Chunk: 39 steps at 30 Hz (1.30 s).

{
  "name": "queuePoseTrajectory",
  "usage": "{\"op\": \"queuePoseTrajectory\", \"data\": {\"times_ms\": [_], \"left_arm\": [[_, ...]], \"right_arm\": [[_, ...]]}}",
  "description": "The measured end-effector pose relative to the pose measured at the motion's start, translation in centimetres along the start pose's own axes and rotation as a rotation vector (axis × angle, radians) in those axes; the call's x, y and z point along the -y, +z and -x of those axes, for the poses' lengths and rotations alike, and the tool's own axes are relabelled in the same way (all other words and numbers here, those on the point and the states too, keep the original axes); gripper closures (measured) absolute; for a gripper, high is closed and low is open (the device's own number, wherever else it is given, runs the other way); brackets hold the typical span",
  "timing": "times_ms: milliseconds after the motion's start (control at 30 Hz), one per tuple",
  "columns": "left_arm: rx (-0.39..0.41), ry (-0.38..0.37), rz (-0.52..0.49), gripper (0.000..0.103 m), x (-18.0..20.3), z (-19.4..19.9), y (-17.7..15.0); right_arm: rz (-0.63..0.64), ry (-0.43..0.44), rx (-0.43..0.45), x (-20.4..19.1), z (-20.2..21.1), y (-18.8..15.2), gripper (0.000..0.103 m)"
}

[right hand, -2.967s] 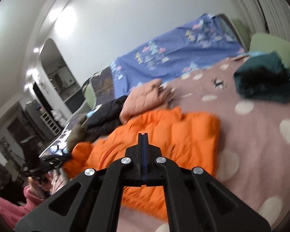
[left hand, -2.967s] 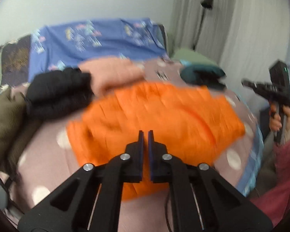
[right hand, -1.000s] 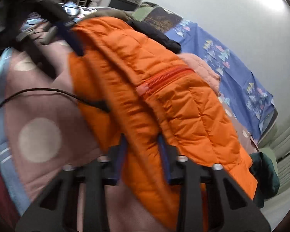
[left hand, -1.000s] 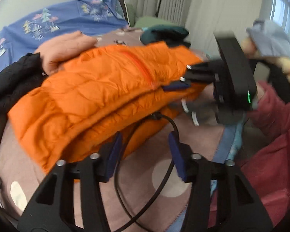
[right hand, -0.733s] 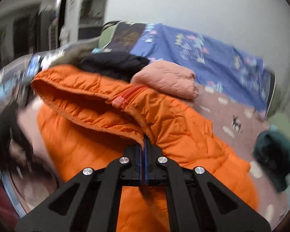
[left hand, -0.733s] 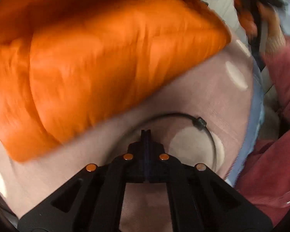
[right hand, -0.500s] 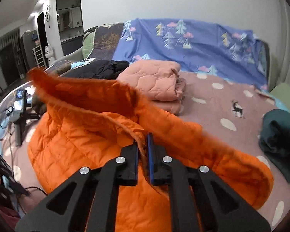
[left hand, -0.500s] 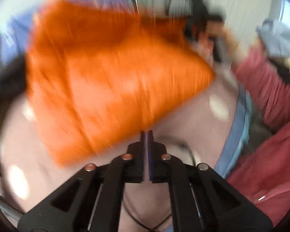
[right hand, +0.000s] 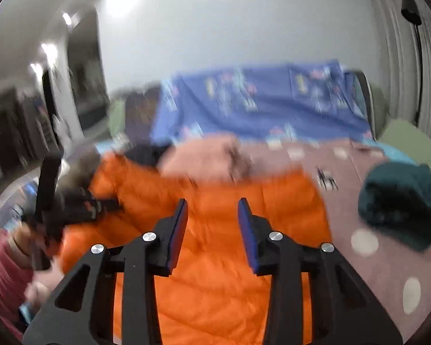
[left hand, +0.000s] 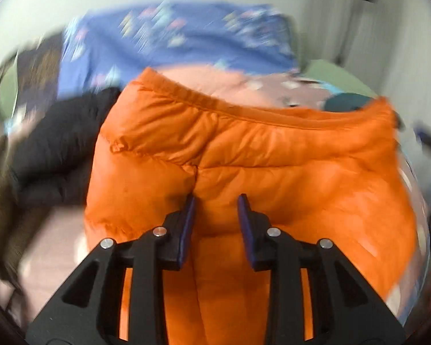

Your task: Fold large clothes

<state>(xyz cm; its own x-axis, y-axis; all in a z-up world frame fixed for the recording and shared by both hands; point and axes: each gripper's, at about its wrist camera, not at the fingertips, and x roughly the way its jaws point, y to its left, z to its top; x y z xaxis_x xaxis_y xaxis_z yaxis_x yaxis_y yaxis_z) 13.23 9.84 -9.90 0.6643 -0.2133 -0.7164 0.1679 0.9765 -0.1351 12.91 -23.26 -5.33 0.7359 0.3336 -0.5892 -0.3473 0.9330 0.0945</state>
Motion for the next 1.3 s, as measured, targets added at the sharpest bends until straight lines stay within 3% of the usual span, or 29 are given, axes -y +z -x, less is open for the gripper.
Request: {"op": "queuePoseTrajectory", "data": {"times_ms": [33,67,100,167,267,333,433,500,600,667,767,833,900,1033,1133,1233,1300], "left_arm": [[-0.046,-0.012,0.044,0.072,-0.6,-1.9,-0.3],[-0.085,-0.004,0.077,0.071,-1.3,-3.4,-0.9],[-0.107,0.005,0.097,0.071,-1.8,-4.3,-1.9],[-0.077,-0.054,0.096,0.071,-2.3,-3.6,-3.4],[-0.066,-0.07,0.053,0.071,-2.2,-1.6,-4.5],[-0.061,-0.074,0.041,0.066,-2.1,-0.1,-4.2],[0.03,-0.117,0.051,0.06,-1.4,2.2,-2.0],[0.072,-0.108,0.041,0.055,-0.5,2.7,-0.3],[0.083,-0.066,0.006,0.053,1.4,1.9,1.6],[0.076,-0.006,-0.022,0.049,3.0,0.1,2.5],[0.027,0.102,-0.074,0.04,4.3,-3.2,2.2],[-0.048,0.155,-0.076,0.033,3.5,-6.5,0.9],[-0.037,0.093,-0.039,0.033,2.9,-7.4,0.2],[-0.03,0.107,-0.04,0.033,2.6,-7.6,-0.3],[-0.015,0.112,-0.022,0.036,2.2,-5.5,-0.2],[0.037,0.059,0.044,0.037,1.4,-2.5,0.6],[0.063,0.067,0.065,0.036,1.4,-1.1,1.3]], "right_arm": [[-0.022,-0.076,-0.072,0.9,-2.4,-0.7,0.065],[-0.065,-0.185,-0.176,2.6,-5.6,-2.4,0.073],[-0.133,-0.183,-0.242,4.1,-7.4,-4.0,0.081],[-0.252,-0.107,-0.264,5.6,-7.8,-6.0,0.085],[-0.217,-0.153,-0.285,4.4,-6.2,-6.1,0.085],[-0.197,-0.161,-0.265,3.6,-4.6,-5.1,0.082],[-0.176,-0.13,-0.129,2.7,-2.0,-2.3,0.068],[-0.153,-0.117,-0.073,1.7,-1.8,-0.6,0.067],[-0.166,-0.105,-0.086,0.8,-4.0,0.7,0.066],[-0.171,-0.114,-0.1,0.5,-5.4,0.5,0.057],[-0.157,-0.333,-0.182,1.8,-8.9,-2.1,0.048],[-0.191,-0.359,-0.186,3.7,-10.1,-4.4,0.047],[-0.221,-0.355,-0.175,4.2,-9.8,-4.9,0.047],[-0.188,-0.34,-0.206,3.9,-10.2,-4.7,0.046],[-0.214,-0.318,-0.217,4.0,-8.5,-3.2,0.045],[-0.238,-0.234,-0.133,1.9,-5.9,-1.3,0.035],[-0.213,-0.175,-0.123,0.0,-6.1,-0.1,0.032]]}}
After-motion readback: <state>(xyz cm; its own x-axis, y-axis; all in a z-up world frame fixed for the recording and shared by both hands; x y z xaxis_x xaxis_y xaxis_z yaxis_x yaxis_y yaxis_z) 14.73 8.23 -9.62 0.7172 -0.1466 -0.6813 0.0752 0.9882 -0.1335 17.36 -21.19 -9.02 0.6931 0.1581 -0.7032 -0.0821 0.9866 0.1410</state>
